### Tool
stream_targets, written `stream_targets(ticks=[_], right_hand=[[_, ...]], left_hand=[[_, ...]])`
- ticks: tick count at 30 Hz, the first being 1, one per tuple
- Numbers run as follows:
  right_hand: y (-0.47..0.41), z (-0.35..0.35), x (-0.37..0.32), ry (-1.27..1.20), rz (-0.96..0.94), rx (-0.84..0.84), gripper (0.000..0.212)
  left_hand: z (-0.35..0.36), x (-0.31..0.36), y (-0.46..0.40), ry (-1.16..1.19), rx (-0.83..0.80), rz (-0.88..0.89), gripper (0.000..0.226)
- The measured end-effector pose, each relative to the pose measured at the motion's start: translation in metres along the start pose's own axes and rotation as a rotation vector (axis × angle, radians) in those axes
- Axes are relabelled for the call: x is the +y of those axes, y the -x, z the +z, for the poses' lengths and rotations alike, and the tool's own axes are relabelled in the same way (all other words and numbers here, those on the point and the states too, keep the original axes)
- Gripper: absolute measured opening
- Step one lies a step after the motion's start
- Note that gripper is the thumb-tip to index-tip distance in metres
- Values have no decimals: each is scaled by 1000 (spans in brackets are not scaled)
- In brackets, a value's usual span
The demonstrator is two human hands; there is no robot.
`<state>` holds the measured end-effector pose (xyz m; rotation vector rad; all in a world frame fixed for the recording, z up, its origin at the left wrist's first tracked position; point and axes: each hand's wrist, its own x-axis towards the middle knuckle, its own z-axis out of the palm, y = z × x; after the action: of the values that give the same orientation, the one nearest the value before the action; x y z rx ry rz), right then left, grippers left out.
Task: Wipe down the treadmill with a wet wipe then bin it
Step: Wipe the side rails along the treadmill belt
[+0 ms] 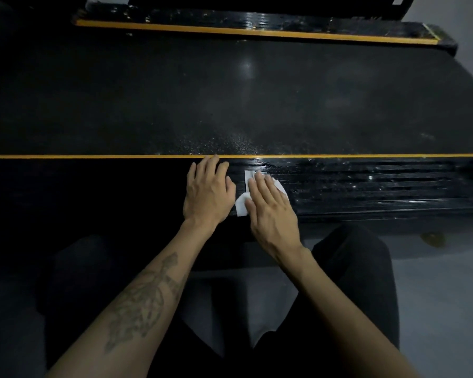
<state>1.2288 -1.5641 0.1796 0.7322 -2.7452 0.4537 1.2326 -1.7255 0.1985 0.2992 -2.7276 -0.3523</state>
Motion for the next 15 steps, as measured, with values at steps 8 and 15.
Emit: stream_targets(ticks=[8, 15], right_hand=[[12, 1, 0, 30, 65, 14, 53], [-15, -4, 14, -28, 31, -98, 61]], left_hand=[[2, -1, -3, 12, 21, 1, 40], [1, -1, 0, 5, -5, 0, 40]])
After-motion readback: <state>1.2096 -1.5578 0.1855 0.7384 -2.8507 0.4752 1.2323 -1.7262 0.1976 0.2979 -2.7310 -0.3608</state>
